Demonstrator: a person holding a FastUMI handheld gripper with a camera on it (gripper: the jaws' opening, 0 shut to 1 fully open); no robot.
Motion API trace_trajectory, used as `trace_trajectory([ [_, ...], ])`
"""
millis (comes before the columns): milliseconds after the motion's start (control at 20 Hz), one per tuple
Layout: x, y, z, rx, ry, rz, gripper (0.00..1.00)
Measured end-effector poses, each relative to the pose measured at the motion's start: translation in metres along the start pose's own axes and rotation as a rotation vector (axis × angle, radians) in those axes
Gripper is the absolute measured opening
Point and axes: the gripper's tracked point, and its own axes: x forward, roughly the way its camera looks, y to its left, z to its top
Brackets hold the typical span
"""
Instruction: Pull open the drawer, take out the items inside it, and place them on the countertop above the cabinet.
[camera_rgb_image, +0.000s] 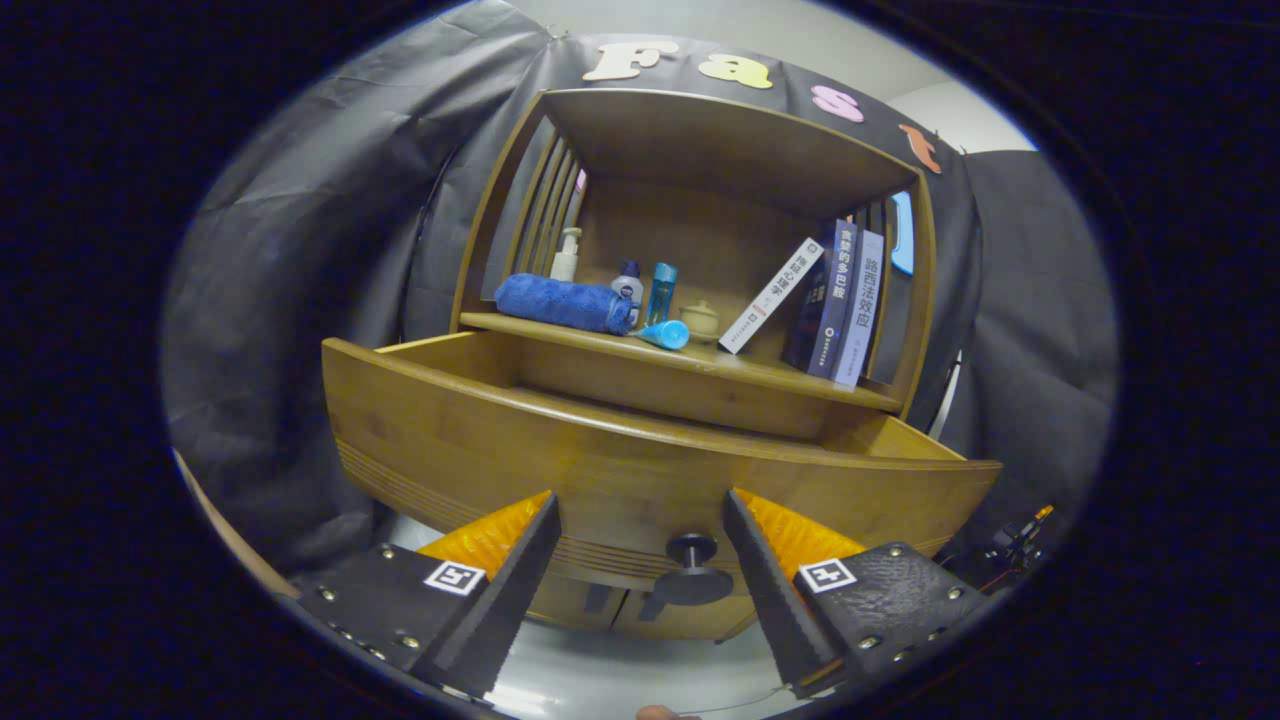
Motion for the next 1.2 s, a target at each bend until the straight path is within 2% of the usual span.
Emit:
trace_trajectory([
  [250,0.011,-0.006,0.007,0.074,0.004,-0.027,0.98],
  [650,0.035,-0.009,0.018,0.077,-0.005,-0.031,0.98],
  [1200,0.073,-0.010,0.026,-0.002,-0.022,-0.046,0.98],
])
